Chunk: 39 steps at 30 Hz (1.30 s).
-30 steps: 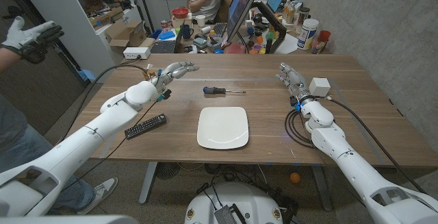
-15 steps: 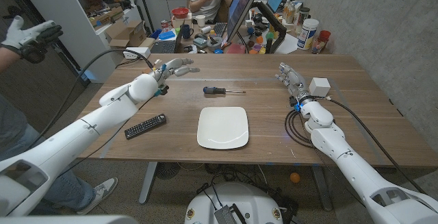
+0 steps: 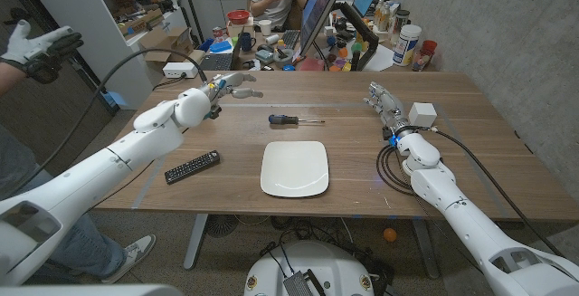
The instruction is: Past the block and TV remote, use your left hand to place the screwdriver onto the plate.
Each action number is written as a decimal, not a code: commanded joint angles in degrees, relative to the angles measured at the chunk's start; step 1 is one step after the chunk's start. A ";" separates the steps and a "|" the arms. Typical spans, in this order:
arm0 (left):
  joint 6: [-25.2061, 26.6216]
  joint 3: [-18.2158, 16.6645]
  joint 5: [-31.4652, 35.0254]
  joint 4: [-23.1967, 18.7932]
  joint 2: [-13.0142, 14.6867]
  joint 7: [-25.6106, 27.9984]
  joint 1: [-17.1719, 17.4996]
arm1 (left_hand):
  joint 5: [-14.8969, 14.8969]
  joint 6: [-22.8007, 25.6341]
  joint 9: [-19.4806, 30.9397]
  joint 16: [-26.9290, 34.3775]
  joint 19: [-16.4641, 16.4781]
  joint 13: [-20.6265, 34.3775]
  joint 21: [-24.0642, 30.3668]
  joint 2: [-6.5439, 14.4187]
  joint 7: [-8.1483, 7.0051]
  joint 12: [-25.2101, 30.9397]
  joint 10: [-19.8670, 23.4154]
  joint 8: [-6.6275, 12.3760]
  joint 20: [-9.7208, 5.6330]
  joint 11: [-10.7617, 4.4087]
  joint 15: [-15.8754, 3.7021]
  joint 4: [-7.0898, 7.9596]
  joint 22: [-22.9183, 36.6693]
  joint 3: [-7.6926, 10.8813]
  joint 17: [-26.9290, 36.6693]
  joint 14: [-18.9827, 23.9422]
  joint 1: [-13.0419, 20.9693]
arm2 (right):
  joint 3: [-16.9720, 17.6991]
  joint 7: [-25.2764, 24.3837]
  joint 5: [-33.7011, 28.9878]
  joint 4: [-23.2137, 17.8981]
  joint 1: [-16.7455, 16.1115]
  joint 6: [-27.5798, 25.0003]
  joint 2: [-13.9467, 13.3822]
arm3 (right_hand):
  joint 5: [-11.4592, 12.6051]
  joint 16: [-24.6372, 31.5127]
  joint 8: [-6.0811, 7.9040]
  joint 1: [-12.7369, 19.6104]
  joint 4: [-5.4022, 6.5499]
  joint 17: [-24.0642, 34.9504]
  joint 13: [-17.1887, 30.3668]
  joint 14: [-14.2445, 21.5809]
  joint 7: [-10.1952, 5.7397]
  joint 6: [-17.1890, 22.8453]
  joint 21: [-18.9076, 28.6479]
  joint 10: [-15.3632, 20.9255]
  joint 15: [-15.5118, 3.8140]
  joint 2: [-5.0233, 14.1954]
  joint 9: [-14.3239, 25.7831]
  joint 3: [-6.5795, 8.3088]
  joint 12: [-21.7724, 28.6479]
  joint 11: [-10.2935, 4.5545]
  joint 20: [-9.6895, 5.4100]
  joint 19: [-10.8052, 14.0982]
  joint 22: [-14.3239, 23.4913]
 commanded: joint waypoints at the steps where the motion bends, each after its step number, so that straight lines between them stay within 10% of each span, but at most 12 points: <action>1: 2.16 6.52 16.06 1.04 -0.21 -17.10 -8.31 | 0.33 0.99 0.19 0.11 -0.62 0.14 0.03 -0.35 -0.39 0.57 0.64 0.28 0.27 0.09 0.09 0.14 0.11 0.61 0.16 0.53 1.55 | 0.31 -0.43 0.10 -0.41 -0.43 0.42 0.14 | 0.23 0.10 0.03 0.26 0.13 0.14 0.07 0.44 -0.11 -0.07 0.17 0.30 0.28 -0.56 0.18 -0.26 -0.04 0.00 -0.01 0.21 0.10; 17: 0.01 7.26 25.36 2.76 -3.31 -24.16 -10.02 | 1.43 0.70 0.24 -0.62 -3.96 0.21 -0.05 -2.57 -2.82 -0.72 -2.67 -0.84 5.13 0.38 1.41 1.20 0.21 0.10 0.20 -2.23 6.67 | 0.40 -0.37 0.35 0.73 0.08 1.32 0.88 | 0.21 0.04 0.12 0.18 0.11 0.19 0.08 0.50 -0.41 0.11 0.11 0.33 0.39 -0.65 0.19 -0.44 -0.05 0.05 0.10 0.23 0.10; 39: -2.68 8.52 27.79 8.08 -8.34 -22.84 -10.38 | 1.76 0.01 0.25 -0.22 -4.55 0.06 0.28 -2.93 -2.07 -0.89 -3.49 -1.58 6.34 0.30 2.43 2.04 0.32 -0.87 0.32 -2.60 6.97 | 0.10 -0.25 -0.14 1.34 0.98 1.79 1.03 | 0.19 -0.05 0.14 0.12 0.07 0.23 0.09 0.57 -0.66 0.17 0.01 0.41 0.47 -0.72 0.20 -0.64 -0.05 0.06 0.31 0.15 0.11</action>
